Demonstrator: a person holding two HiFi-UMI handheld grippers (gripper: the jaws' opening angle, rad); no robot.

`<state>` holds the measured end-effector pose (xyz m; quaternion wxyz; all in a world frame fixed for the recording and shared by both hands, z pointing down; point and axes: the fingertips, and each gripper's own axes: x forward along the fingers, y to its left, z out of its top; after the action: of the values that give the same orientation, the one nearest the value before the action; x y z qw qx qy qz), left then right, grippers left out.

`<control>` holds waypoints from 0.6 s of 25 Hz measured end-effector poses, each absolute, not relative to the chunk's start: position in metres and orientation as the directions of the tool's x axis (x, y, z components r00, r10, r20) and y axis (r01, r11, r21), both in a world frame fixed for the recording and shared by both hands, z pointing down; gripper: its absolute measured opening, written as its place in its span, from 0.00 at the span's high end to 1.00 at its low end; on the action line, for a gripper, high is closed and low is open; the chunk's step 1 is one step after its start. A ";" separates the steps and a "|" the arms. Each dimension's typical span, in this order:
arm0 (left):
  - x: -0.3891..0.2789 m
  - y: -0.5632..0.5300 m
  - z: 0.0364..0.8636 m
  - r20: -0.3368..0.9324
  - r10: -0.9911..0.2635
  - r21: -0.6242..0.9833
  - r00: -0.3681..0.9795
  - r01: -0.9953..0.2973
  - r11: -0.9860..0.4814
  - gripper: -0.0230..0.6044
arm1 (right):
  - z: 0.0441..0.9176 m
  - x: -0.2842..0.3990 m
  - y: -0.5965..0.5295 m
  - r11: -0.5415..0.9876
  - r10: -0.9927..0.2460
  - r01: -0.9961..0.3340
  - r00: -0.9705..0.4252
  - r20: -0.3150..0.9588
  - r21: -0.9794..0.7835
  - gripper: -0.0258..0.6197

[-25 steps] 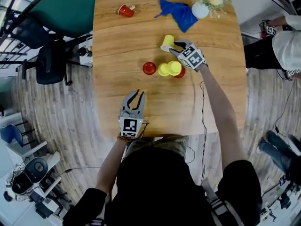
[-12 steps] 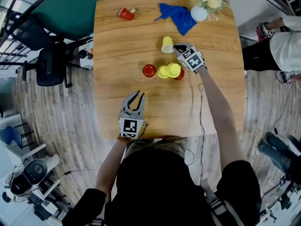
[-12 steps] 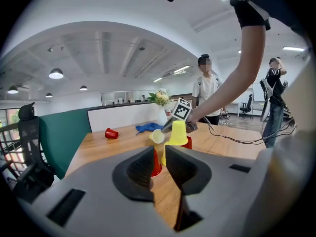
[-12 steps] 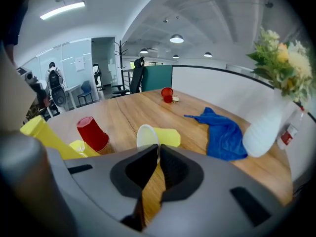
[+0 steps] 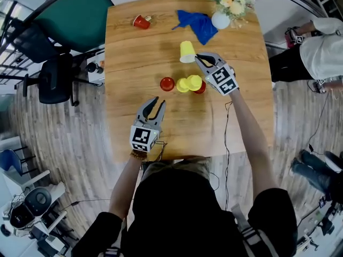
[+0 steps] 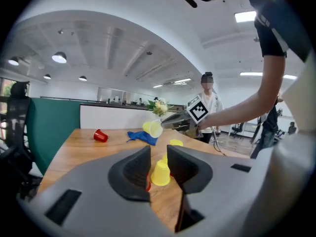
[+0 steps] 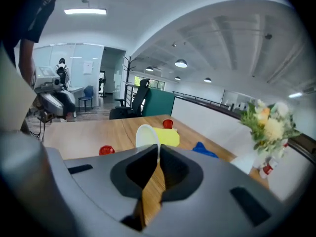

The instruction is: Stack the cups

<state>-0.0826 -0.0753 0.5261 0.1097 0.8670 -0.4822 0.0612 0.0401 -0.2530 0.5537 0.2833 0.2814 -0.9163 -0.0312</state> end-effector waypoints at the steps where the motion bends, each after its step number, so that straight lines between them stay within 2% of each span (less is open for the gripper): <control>1: -0.079 -0.078 0.521 0.205 -0.803 0.154 0.560 -0.829 -0.538 0.79 | 0.541 0.037 -0.242 0.841 -0.536 -0.491 -0.692 0.484 0.229 0.92; 7: -0.077 -0.098 0.488 0.100 -0.749 0.350 0.655 -0.728 -0.589 0.72 | 0.496 0.020 -0.171 0.835 -0.546 -0.436 -0.728 0.414 0.335 0.92; 11: -0.080 -0.108 0.485 0.046 -0.712 0.510 0.701 -0.629 -0.587 0.59 | 0.489 0.007 -0.131 0.797 -0.573 -0.380 -0.721 0.390 0.469 0.92; 15: -0.082 -0.114 0.484 -0.017 -0.692 0.658 0.722 -0.513 -0.551 0.53 | 0.490 -0.005 -0.099 0.730 -0.596 -0.296 -0.716 0.363 0.616 0.92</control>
<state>-0.0824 -0.1138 0.4839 0.3231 0.8697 -0.3464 -0.1385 -0.0046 -0.0987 0.4897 0.2805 0.2515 -0.8868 -0.2676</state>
